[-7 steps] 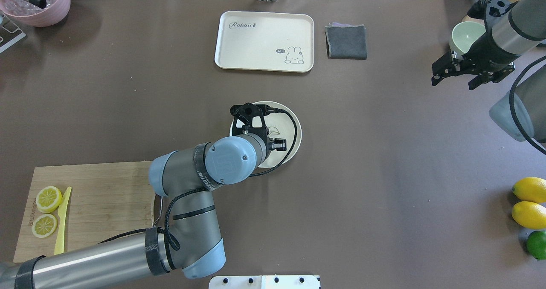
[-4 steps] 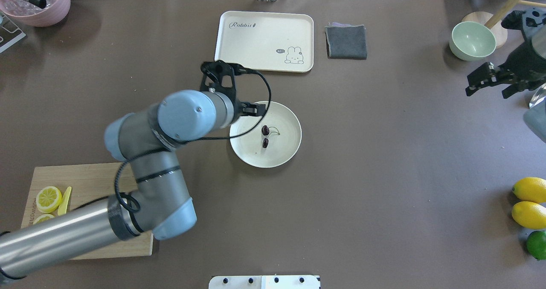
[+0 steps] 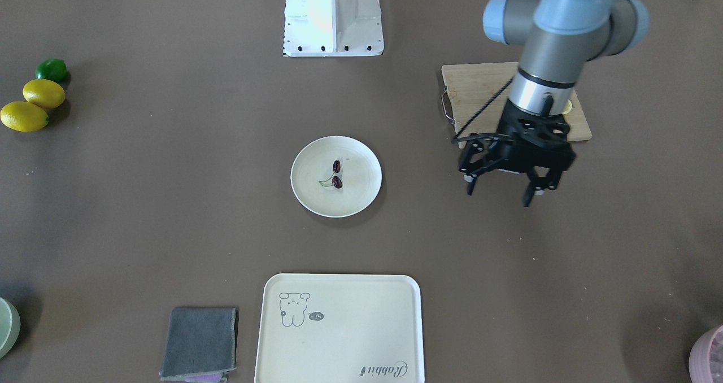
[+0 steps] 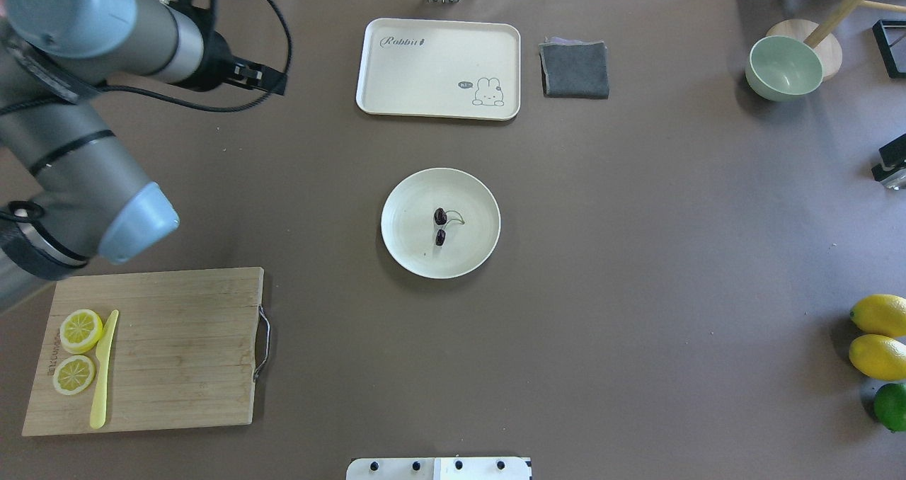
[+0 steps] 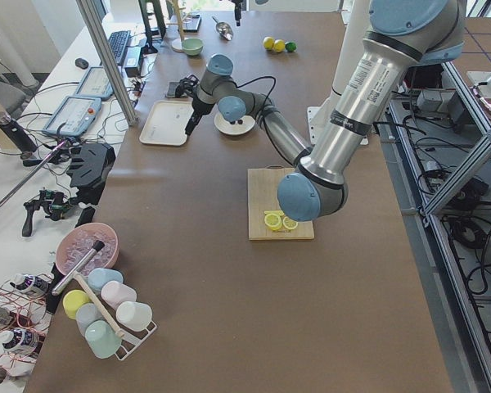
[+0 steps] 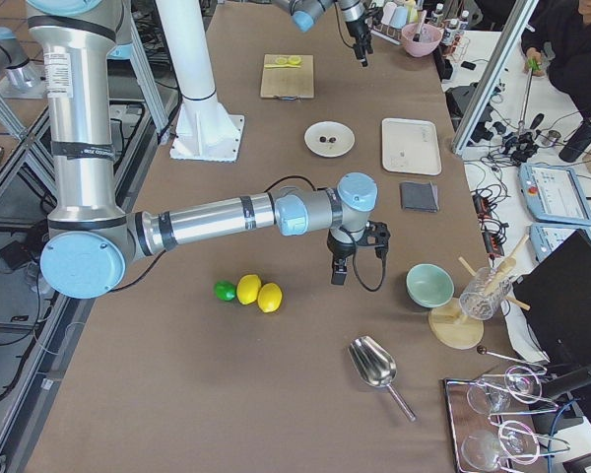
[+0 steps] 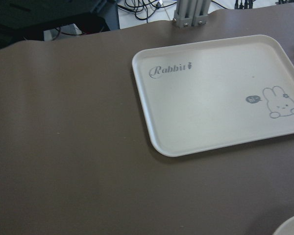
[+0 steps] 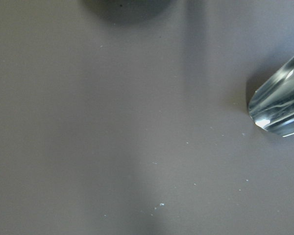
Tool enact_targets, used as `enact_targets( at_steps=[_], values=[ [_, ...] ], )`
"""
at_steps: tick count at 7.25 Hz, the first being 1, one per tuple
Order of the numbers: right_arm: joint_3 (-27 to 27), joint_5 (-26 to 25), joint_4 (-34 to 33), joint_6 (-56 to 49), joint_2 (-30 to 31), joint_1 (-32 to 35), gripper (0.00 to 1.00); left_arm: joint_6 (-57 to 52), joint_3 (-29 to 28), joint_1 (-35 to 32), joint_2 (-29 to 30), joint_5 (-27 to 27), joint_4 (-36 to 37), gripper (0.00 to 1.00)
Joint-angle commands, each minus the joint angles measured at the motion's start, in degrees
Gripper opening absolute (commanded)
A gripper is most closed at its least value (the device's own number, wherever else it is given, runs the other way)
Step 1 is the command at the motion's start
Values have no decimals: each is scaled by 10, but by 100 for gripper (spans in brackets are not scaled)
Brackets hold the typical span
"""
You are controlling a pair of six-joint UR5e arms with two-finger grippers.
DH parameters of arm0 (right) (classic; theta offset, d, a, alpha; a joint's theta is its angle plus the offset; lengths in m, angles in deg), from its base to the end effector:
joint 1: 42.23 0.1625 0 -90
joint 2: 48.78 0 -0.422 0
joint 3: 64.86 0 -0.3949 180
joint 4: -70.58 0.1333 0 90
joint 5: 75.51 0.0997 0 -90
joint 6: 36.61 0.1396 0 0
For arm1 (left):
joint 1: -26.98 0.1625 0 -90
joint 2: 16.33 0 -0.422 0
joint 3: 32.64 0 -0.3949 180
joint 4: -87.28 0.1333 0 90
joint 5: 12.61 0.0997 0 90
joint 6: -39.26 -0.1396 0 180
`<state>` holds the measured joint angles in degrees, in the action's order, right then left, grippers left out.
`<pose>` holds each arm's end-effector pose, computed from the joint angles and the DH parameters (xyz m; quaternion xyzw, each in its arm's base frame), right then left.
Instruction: Place red cherry on plate
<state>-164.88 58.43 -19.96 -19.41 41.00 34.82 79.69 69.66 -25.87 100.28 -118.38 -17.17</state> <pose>-0.0778 -0.5008 0.5966 -0.0212 -0.3803 0.0027 0.9246 0.3247 -0.5865 0.2919 0.2699 0.3742 0.0362 0.8865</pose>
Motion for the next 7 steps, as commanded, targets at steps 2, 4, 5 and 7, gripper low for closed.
enact_targets(
  at_steps=[2, 4, 5, 7],
  values=[
    [45, 0, 1, -76, 4, 71, 100, -82, -9, -119, -117, -33, -27, 99],
    [41, 0, 1, -77, 1, 98, 100, -184, -52, -221, -149, -90, -23, 99],
    [38, -7, 2, -72, 1, 98, 100, -243, -72, -283, -164, -197, -3, 99],
    [39, -10, 1, -67, -7, 98, 100, -292, -81, -352, -211, -261, -1, 99]
  ],
)
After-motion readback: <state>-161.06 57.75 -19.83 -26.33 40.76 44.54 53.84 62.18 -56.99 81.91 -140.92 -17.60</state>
